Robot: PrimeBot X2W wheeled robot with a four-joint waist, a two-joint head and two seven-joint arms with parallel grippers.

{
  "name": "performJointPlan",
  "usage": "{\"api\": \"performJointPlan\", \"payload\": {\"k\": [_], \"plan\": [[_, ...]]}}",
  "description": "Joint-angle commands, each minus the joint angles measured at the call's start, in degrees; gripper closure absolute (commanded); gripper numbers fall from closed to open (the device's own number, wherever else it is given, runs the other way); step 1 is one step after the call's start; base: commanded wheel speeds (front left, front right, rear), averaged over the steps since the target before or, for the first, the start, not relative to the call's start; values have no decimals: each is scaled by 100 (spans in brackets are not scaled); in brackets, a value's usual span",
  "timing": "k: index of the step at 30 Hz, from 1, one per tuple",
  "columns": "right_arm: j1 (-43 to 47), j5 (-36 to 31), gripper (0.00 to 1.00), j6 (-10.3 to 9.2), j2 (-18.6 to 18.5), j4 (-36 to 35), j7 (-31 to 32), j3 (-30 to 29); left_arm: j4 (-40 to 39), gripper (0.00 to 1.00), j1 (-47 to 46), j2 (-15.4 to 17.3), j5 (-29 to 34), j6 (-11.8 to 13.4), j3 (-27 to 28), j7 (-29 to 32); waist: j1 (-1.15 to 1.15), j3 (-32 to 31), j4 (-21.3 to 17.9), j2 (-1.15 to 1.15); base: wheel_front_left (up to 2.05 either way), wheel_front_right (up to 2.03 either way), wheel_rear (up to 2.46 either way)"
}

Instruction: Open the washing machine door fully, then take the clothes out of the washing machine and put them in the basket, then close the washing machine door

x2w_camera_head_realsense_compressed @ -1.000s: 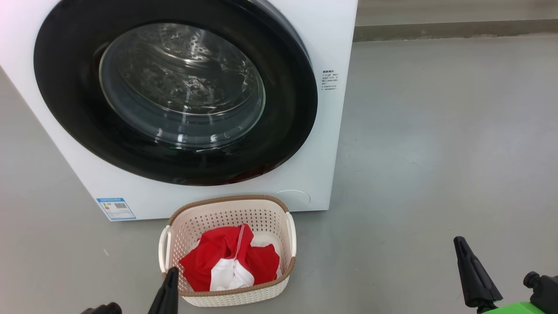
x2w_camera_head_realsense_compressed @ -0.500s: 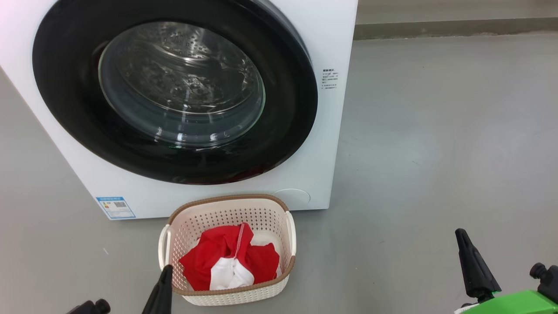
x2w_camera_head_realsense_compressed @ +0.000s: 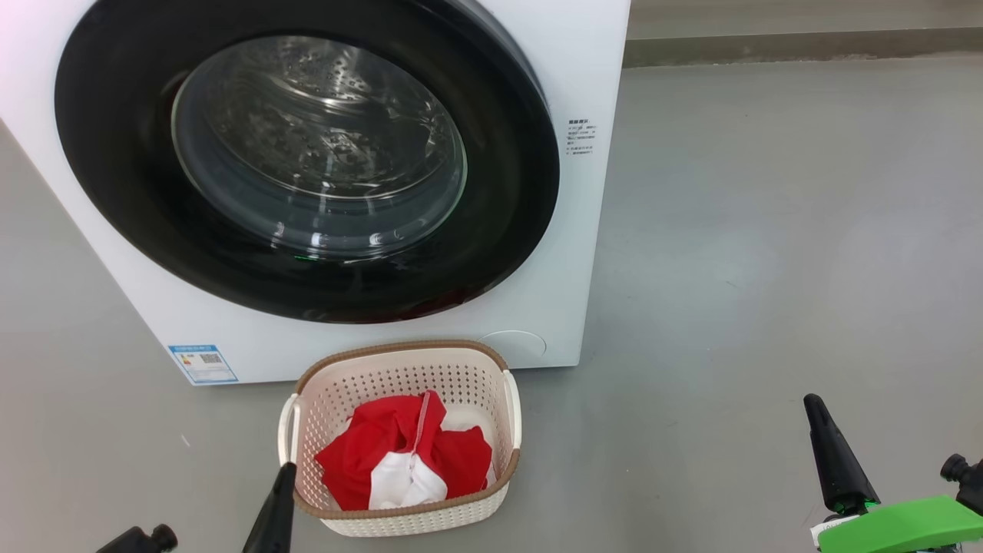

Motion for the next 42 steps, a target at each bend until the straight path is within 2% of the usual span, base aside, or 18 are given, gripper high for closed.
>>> {"api": "performJointPlan", "payload": {"k": [1,42], "plan": [[-301,226,100,-10,-136,-98,27,108,-89,100,-292,19,-169,-80,196,37,0,2,-1,0,0,0,0],[-948,3155,100,-17,-329,516,438,234,435,100,-691,-110,-2599,-626,829,606,0,72,-10,0,0,0,0]]}}
